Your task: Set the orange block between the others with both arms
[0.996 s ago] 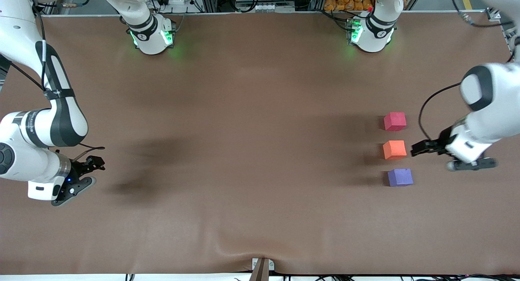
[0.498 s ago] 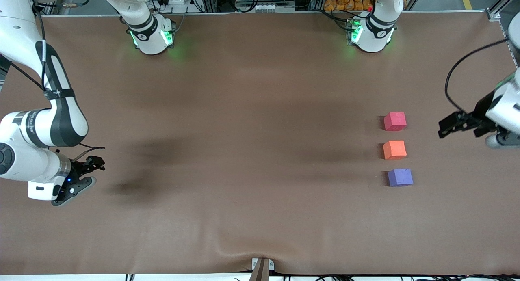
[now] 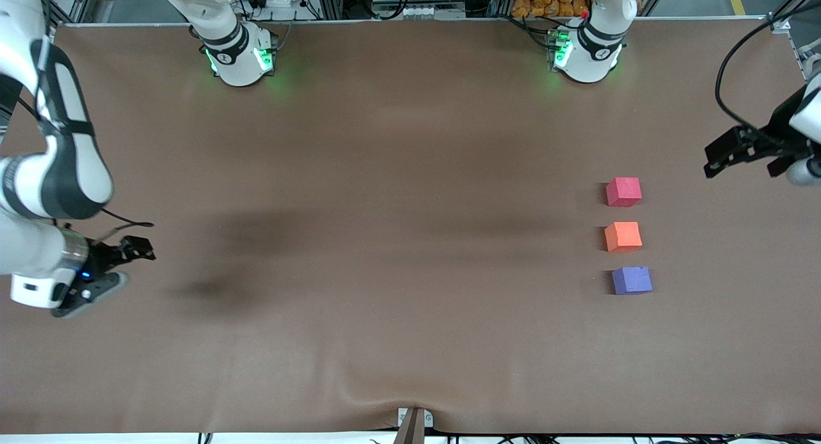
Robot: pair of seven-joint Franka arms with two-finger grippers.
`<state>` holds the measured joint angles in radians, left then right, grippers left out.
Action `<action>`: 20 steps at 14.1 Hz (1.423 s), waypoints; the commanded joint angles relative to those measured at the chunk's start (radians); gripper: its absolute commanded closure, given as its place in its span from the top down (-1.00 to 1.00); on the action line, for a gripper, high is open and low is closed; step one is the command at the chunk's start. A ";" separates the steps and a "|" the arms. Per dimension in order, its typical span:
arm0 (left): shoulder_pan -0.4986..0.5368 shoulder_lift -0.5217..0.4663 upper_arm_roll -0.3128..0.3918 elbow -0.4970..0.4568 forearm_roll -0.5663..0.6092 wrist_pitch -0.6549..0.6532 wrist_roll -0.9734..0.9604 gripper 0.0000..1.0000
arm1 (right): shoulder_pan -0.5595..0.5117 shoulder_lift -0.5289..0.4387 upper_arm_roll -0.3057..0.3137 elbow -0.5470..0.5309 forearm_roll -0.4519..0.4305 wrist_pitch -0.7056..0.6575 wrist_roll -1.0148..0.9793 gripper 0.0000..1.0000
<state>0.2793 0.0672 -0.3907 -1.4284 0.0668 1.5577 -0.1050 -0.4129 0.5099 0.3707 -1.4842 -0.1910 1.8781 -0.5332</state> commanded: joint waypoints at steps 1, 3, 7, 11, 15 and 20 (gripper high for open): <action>-0.075 -0.076 0.091 -0.070 -0.034 -0.016 -0.001 1.00 | -0.046 -0.092 0.008 -0.031 0.028 -0.040 0.035 1.00; -0.262 -0.134 0.327 -0.136 -0.100 -0.028 0.008 1.00 | -0.060 -0.158 0.008 -0.031 0.028 -0.097 0.094 1.00; -0.340 -0.185 0.355 -0.214 -0.093 -0.047 -0.024 1.00 | -0.053 -0.283 0.013 -0.030 0.079 -0.221 0.196 1.00; -0.367 -0.208 0.368 -0.219 -0.065 -0.050 -0.021 1.00 | -0.070 -0.358 0.008 -0.030 0.165 -0.298 0.200 1.00; -0.367 -0.205 0.398 -0.196 -0.059 -0.051 -0.007 1.00 | -0.049 -0.393 0.007 -0.030 0.196 -0.335 0.202 1.00; -0.367 -0.201 0.398 -0.172 -0.044 -0.062 -0.004 1.00 | 0.218 -0.430 -0.272 -0.030 0.196 -0.362 0.211 1.00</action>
<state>-0.0793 -0.1282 0.0054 -1.6227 -0.0108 1.5094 -0.1186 -0.2540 0.1185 0.1752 -1.4853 -0.0179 1.5334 -0.3363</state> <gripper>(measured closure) 0.000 0.000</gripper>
